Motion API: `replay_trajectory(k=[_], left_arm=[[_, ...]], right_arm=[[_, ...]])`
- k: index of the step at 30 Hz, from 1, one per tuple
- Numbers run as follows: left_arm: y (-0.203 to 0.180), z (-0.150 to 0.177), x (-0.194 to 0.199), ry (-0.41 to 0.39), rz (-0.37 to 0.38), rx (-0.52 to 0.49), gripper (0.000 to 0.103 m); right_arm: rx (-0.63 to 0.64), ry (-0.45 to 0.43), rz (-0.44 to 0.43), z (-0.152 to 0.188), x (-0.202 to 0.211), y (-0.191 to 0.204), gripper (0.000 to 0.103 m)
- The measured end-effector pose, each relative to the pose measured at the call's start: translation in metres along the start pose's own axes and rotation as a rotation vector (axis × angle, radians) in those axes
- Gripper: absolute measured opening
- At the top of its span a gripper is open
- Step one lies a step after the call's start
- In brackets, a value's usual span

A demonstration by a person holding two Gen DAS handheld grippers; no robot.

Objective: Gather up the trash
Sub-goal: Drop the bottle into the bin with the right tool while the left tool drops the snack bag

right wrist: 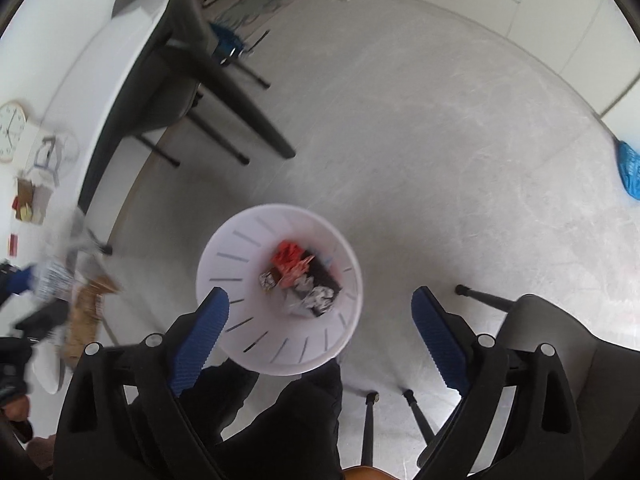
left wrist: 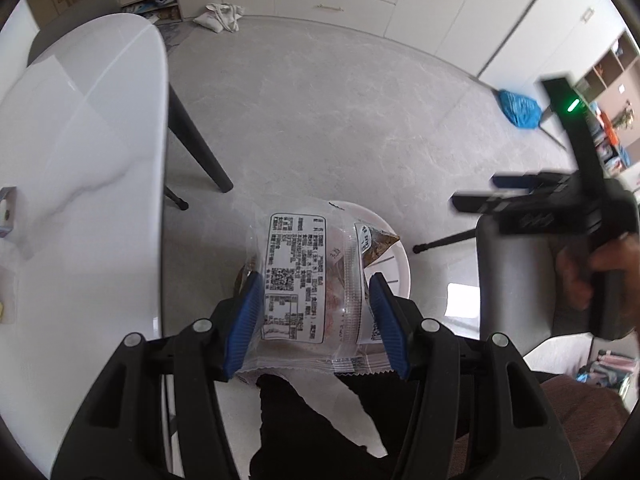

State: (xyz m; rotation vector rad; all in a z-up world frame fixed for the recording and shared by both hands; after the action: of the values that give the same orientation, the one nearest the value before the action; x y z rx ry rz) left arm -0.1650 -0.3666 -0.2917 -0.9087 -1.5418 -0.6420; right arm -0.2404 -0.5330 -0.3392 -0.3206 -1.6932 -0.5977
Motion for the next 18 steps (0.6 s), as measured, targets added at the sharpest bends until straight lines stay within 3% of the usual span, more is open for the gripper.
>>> replay_trajectory(k=[3, 8, 12, 18], left_arm=[[-0.011, -0.002, -0.028, 0.042, -0.012, -0.043, 0.059], [-0.022, -0.001, -0.06, 0.1, -0.003, -0.064, 0.083], [-0.022, 0.003, -0.067, 0.13, 0.0, -0.05, 0.083], [-0.025, 0.003, -0.056, 0.093, -0.003, -0.006, 0.091]], right_arm=[[-0.021, -0.027, 0.005, -0.003, 0.017, -0.016, 0.093], [-0.032, -0.031, 0.015, -0.004, 0.021, -0.03, 0.093], [-0.029, -0.015, 0.003, -0.003, 0.019, -0.031, 0.093], [-0.01, -0.002, -0.004, 0.002, 0.017, -0.024, 0.093]])
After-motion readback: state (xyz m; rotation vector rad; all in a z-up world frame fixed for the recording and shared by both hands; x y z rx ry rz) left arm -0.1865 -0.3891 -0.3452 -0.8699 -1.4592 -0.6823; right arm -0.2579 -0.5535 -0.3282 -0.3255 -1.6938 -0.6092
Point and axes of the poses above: each gripper's, at about its wrist camera, not at the fingertips, and x roughly against the way its jaws point, y to its left, z to its underside, the point moved 7 cm from there along -x, roughly the way its jaws point, and after that the axes turned 5 degrees about y, right-handed, at the moved point
